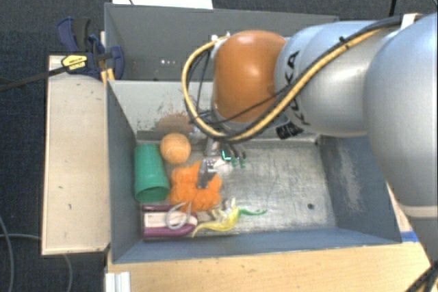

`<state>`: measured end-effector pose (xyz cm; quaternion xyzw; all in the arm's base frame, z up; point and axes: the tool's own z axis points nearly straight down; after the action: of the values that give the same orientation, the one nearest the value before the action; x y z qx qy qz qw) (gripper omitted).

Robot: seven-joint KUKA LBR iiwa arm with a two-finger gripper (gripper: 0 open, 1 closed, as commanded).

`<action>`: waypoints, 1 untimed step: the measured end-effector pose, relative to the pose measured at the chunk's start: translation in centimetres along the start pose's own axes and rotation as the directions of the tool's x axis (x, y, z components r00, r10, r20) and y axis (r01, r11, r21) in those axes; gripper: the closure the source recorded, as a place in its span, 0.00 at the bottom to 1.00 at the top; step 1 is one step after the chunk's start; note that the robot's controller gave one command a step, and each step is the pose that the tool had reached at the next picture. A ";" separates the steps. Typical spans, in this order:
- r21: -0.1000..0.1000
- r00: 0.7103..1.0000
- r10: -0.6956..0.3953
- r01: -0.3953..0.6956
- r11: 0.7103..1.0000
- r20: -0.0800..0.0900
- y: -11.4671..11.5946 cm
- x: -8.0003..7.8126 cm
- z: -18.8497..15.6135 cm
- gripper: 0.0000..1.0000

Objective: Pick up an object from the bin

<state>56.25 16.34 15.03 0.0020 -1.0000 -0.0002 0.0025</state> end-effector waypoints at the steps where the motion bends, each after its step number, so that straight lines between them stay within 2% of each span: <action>1: -0.001 1.000 0.004 -0.004 1.000 0.008 -0.1 -0.2 -0.4 0.00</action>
Offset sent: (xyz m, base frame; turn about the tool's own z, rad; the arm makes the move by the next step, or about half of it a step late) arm 0.0128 -0.0093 -0.0803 0.1991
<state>56.46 16.28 15.46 0.0002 -1.0000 -0.0009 -0.0013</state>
